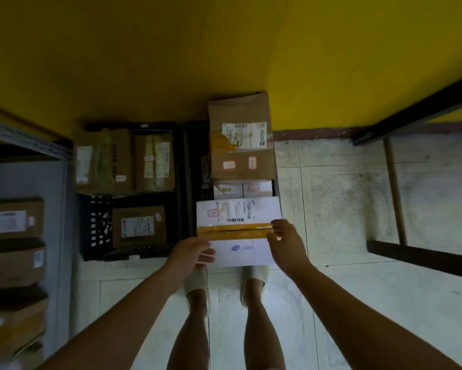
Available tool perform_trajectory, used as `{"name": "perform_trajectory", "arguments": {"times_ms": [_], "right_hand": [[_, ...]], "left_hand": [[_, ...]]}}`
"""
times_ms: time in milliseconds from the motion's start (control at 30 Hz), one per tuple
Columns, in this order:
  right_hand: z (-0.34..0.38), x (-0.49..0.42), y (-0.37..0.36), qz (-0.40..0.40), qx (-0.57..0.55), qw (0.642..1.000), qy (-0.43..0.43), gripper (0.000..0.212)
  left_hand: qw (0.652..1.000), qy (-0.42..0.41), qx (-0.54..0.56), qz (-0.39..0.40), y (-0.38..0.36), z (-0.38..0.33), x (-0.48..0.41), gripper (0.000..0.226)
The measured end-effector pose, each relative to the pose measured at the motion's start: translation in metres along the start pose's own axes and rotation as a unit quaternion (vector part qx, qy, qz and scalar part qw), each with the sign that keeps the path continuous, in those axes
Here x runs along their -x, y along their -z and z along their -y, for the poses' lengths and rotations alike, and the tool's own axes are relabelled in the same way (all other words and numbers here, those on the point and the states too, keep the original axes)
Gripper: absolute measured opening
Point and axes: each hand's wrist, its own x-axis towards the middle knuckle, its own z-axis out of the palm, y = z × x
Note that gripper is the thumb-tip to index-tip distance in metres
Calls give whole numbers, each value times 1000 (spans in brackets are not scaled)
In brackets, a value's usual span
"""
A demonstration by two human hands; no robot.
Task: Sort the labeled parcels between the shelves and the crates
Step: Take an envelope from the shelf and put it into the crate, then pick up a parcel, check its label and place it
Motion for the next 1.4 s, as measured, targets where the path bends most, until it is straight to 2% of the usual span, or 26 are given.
{"name": "perform_trajectory", "arguments": {"times_ms": [100, 200, 400, 533, 633, 733, 867, 1067, 1267, 1400], "right_hand": [[33, 28, 7, -3, -57, 998, -9, 17], [69, 60, 17, 13, -100, 995, 2, 21], [146, 151, 64, 35, -207, 976, 57, 18], [191, 211, 101, 65, -255, 957, 123, 20], [226, 244, 118, 123, -261, 938, 191, 18], [259, 272, 122, 214, -245, 909, 260, 19], [292, 320, 110, 334, -197, 862, 327, 20], [310, 439, 60, 479, -104, 762, 423, 17], [283, 579, -3, 611, -40, 652, 448, 16], [239, 654, -41, 672, 24, 586, 451, 16]], "left_hand": [[998, -51, 29, -17, 16, -22, 30, 16], [992, -99, 71, -29, 31, -44, 72, 17], [973, -207, 92, -37, 66, -78, 186, 18], [945, -297, 126, -54, 91, -83, 267, 20], [913, -363, 153, -111, 103, -73, 323, 20], [866, -410, 212, -193, 107, -49, 374, 19], [796, -433, 290, -310, 102, 9, 444, 20], [667, -409, 397, -479, 85, 131, 556, 20], [514, -367, 480, -609, 58, 262, 649, 20], [438, -333, 514, -658, 28, 351, 690, 19]]}}
